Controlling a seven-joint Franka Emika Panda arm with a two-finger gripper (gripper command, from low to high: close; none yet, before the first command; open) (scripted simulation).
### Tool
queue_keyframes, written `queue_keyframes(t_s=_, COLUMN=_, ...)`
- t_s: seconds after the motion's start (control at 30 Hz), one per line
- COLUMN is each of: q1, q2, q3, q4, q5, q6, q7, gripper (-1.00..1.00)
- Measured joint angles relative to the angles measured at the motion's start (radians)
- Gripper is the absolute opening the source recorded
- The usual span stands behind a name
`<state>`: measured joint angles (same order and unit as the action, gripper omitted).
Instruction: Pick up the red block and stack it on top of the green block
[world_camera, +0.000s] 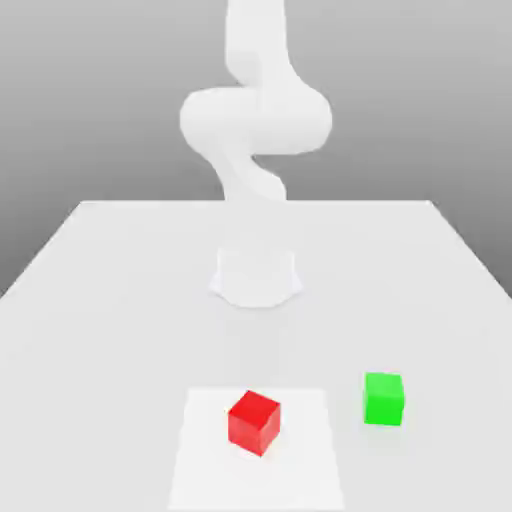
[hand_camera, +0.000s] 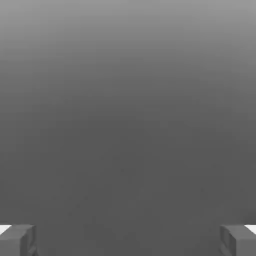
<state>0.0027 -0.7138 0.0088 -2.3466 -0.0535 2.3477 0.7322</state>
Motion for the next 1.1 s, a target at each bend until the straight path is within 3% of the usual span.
queue_keyframes(t_s=0.2, q1=0.014, q2=0.235, q3=-0.016, q4=-0.120, q5=-0.117, q6=0.123, q7=-0.198, gripper=0.00)
queue_keyframes(t_s=0.4, q1=0.040, q2=0.455, q3=-0.071, q4=-0.236, q5=-0.156, q6=0.245, q7=-0.440, gripper=0.00)
queue_keyframes(t_s=0.53, q1=0.066, q2=0.595, q3=-0.106, q4=-0.315, q5=-0.108, q6=0.332, q7=-0.654, gripper=0.00)
queue_keyframes(t_s=0.67, q1=0.081, q2=0.725, q3=-0.098, q4=-0.389, q5=0.029, q6=0.422, q7=-0.919, gripper=0.00)
queue_keyframes(t_s=0.9, q1=0.051, q2=0.939, q3=-0.054, q4=-0.374, q5=0.112, q6=0.601, q7=-1.010, gripper=0.00)
queue_keyframes(t_s=0.93, q1=0.047, q2=0.965, q3=-0.049, q4=-0.371, q5=0.115, q6=0.622, q7=-1.013, gripper=-1.00)
queue_keyframes(t_s=1.1, q1=0.047, q2=0.965, q3=-0.049, q4=-0.371, q5=0.114, q6=0.620, q7=-1.012, gripper=-1.00)
